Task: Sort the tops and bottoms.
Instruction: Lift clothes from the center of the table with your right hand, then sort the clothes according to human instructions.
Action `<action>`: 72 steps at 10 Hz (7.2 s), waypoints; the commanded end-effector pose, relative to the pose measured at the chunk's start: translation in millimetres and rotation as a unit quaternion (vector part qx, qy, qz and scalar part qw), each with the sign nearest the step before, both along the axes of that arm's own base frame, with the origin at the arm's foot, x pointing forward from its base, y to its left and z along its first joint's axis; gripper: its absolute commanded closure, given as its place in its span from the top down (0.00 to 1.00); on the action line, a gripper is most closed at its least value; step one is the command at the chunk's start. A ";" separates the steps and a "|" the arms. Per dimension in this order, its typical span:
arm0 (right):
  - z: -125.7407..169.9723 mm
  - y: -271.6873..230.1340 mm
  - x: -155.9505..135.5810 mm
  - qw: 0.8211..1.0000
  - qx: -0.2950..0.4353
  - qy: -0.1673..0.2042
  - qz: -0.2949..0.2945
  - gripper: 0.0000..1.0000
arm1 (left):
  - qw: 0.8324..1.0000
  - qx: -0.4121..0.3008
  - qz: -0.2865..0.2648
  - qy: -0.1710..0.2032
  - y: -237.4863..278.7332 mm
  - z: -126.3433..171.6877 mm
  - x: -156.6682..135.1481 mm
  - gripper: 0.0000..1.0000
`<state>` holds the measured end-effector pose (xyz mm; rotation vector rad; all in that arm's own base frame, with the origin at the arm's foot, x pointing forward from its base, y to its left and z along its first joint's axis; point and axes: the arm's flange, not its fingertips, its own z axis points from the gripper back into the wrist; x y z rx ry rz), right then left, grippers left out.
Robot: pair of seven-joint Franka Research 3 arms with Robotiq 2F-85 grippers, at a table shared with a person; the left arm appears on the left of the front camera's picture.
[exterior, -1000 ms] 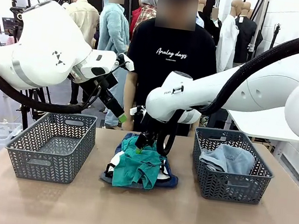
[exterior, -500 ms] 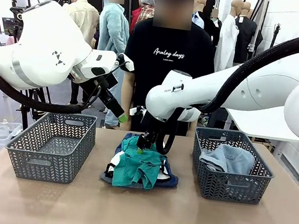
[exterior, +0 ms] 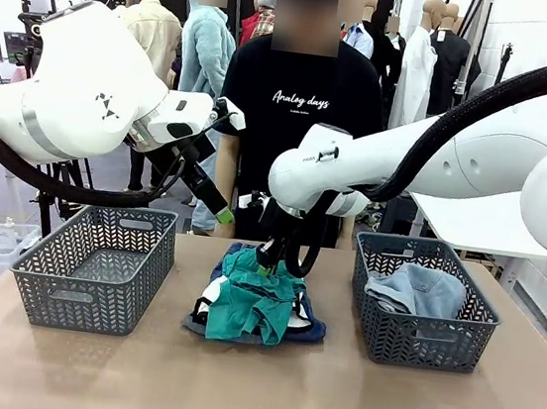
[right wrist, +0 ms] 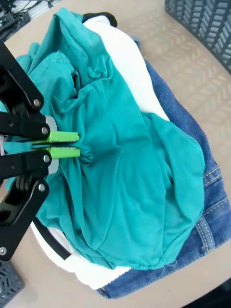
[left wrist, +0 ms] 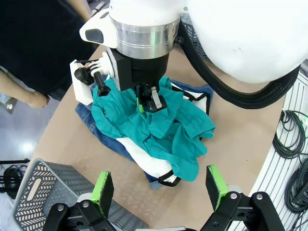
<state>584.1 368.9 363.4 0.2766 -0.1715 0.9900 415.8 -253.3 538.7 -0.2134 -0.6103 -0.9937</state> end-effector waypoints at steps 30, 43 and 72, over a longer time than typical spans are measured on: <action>379.9 -48.8 -72.8 0.921 0.082 -0.365 -0.105 0.00 | 1.000 0.003 -0.002 -0.004 2.2 1.4 -1.0 1.00; 379.9 -48.8 -72.8 0.921 0.082 -0.365 -0.105 0.00 | 1.000 0.003 -0.002 -0.004 2.2 1.4 -1.0 1.00; 379.9 -48.8 -72.8 0.921 0.082 -0.365 -0.105 0.00 | 0.980 0.142 0.140 -0.017 215.7 74.2 -157.2 1.00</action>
